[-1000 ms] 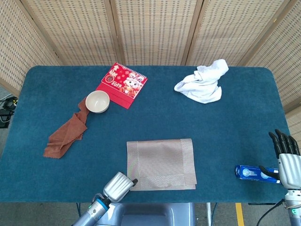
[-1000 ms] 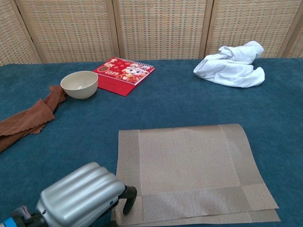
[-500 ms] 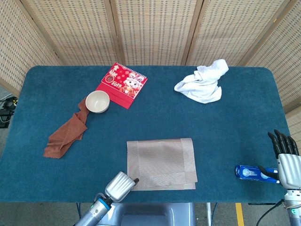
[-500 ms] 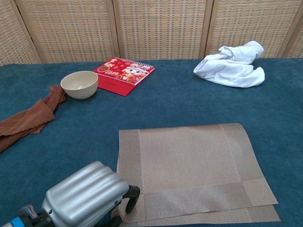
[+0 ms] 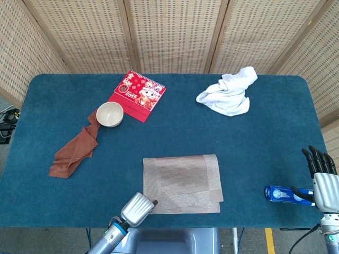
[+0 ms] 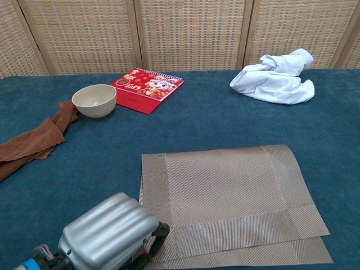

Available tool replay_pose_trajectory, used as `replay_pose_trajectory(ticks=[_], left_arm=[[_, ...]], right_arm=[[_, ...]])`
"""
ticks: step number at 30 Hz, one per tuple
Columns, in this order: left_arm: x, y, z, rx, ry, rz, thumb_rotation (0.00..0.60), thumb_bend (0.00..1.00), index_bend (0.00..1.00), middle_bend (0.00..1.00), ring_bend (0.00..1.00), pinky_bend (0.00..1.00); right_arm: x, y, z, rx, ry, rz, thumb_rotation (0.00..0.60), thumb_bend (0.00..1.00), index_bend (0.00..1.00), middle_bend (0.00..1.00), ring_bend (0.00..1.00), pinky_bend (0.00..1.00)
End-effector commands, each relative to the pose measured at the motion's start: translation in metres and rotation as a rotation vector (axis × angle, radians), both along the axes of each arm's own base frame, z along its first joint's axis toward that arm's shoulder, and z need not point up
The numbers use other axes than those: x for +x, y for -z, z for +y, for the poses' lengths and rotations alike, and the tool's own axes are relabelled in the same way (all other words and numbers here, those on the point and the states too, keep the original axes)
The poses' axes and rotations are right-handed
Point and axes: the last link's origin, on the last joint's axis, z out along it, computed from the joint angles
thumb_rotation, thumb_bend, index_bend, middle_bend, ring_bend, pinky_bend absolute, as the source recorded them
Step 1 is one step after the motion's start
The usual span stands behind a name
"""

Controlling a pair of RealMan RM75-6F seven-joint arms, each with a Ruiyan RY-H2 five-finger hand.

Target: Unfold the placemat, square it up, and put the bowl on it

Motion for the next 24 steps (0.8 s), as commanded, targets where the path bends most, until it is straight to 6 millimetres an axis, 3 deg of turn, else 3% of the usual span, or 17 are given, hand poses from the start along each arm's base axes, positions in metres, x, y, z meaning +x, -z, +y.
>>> replay_pose_trajectory(ticks=[1, 13, 22, 24], left_arm=[[0.0, 0.0, 0.0, 0.002, 0.003, 0.002, 0.6, 0.5, 0.64, 0.87, 0.85, 0.72], [-0.002, -0.013, 0.012, 0.047, 0.012, 0.001, 0.6, 0.52, 0.65, 0.87, 0.85, 0.72], [0.005, -0.033, 0.042, 0.106, 0.02, -0.019, 0.6, 0.53, 0.66, 0.87, 0.84, 0.72], [0.01, -0.039, 0.057, 0.131, 0.02, -0.032, 0.6, 0.53, 0.66, 0.87, 0.84, 0.72]], right_arm=[[0.0, 0.0, 0.0, -0.001, -0.001, 0.0, 0.6, 0.14, 0.04, 0.0, 0.0, 0.0], [0.001, -0.002, 0.001, -0.003, -0.002, -0.003, 0.6, 0.14, 0.04, 0.0, 0.0, 0.0], [0.0, -0.004, -0.001, -0.014, 0.001, 0.0, 0.6, 0.14, 0.04, 0.0, 0.0, 0.0], [-0.001, -0.007, -0.001, -0.024, 0.008, -0.001, 0.6, 0.14, 0.04, 0.0, 0.0, 0.0]])
